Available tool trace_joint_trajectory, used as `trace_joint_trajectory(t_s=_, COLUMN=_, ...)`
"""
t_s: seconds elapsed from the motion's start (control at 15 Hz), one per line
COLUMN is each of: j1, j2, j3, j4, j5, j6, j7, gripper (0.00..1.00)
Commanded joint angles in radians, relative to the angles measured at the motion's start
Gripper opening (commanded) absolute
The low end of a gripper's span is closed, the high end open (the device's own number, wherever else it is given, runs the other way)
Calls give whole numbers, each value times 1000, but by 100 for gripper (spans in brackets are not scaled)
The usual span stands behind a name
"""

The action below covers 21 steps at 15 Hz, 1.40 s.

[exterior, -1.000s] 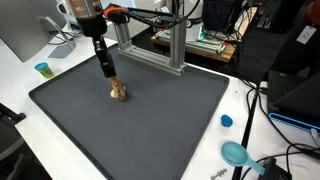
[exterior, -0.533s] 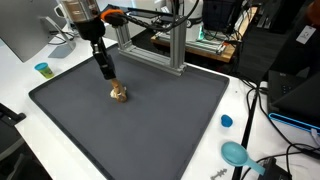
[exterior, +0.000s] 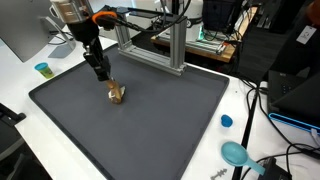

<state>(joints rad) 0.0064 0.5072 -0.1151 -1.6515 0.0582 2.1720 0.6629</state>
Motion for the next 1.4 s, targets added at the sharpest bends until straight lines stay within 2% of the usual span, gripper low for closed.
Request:
trace_joint_trajectory(t_s=0.0, j1=-2, j2=64, j3=-16, j4=82, j5=4, j6=-19, j7=40, gripper=22)
trace_joint_trajectory(t_s=0.6, j1=-15, j2=112, j3=-28, j4=160, j5=13, j6=-36, j7=129, gripper=22)
trace_joint_trajectory(t_s=1.07, j1=-42, j2=147, j3=-25, j4=221, j5=33, j6=-47, j7=131, gripper=22)
trace_joint_trajectory(t_s=1.2, j1=-72, j2=107, j3=-13, j4=203, j5=67, j6=-30, j7=90, gripper=22)
trace_joint_trajectory(t_s=1.33, j1=-91, j2=55, j3=-11, j4=169, j5=53, j6=13, j7=-25, gripper=22)
